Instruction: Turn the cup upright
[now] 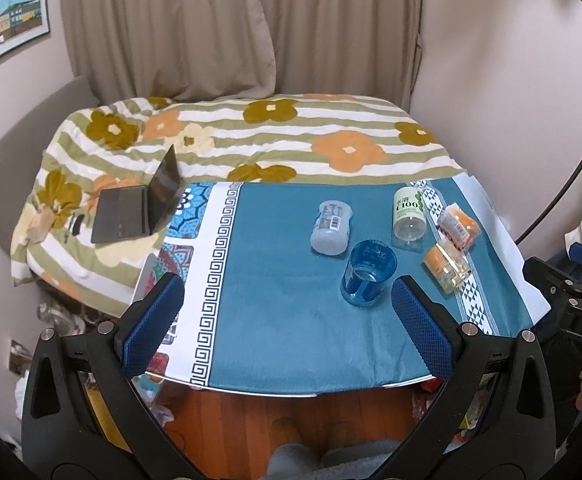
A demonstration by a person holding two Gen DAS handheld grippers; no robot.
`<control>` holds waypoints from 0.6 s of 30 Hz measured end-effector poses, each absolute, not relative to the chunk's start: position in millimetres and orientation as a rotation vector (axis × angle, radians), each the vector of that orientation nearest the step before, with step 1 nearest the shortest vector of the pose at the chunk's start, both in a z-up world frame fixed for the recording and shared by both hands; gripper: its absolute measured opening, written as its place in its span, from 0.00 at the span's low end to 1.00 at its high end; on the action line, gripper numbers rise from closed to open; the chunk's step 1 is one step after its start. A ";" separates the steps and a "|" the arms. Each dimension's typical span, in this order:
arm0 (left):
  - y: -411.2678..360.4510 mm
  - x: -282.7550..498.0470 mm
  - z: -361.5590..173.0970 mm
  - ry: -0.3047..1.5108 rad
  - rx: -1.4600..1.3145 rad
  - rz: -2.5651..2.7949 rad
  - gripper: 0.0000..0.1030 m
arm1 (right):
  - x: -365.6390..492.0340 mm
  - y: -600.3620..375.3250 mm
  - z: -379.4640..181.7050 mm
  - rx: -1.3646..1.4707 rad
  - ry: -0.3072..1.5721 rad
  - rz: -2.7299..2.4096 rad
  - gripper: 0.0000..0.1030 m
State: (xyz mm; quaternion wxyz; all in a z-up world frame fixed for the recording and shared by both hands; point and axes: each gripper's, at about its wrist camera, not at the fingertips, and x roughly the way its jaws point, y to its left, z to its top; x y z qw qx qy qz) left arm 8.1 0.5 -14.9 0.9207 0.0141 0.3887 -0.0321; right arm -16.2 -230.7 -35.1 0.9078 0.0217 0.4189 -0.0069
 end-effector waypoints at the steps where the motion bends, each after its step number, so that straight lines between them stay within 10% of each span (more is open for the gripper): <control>1: 0.2 8.7 -14.9 0.798 0.029 -0.067 1.00 | -15.3 -231.1 -35.0 0.045 0.864 -0.015 1.00; 18: 1.0 20.7 -16.5 0.808 0.037 -0.075 1.00 | -5.4 -232.3 -35.0 0.045 0.872 -0.024 1.00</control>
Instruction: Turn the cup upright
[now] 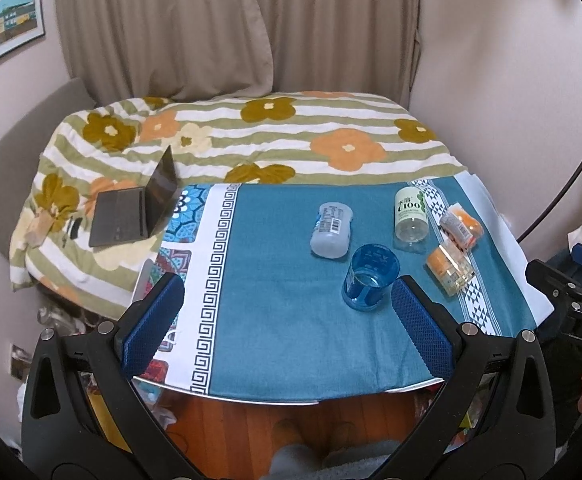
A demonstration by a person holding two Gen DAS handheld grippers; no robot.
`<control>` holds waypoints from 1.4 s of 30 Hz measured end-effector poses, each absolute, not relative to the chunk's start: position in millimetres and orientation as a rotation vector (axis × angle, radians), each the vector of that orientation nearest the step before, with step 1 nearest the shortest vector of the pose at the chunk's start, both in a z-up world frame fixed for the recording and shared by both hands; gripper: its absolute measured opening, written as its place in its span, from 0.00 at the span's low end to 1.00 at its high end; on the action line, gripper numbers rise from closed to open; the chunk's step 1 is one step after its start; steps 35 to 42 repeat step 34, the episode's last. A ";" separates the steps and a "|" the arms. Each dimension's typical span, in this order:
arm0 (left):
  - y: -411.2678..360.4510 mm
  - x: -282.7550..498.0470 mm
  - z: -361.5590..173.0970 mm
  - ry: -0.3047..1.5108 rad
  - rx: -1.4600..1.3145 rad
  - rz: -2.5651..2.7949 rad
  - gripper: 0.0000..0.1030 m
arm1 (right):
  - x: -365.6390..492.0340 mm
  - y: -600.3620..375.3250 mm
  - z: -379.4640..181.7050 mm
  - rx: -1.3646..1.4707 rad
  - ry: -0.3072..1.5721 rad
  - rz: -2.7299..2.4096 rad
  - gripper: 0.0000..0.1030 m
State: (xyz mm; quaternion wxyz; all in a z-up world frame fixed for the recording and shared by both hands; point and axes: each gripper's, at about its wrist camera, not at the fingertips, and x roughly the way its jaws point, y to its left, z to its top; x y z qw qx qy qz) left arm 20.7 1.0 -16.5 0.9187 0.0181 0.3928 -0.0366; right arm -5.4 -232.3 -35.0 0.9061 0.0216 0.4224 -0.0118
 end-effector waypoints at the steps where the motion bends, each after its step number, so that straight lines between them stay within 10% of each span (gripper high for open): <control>1: 1.3 21.4 -16.5 0.808 0.038 -0.077 1.00 | -6.1 -232.1 -35.0 0.045 0.872 -0.024 1.00; 42: -1.8 21.4 -18.1 0.789 0.065 -0.073 1.00 | -3.3 -226.2 -37.7 0.051 0.870 -0.020 0.99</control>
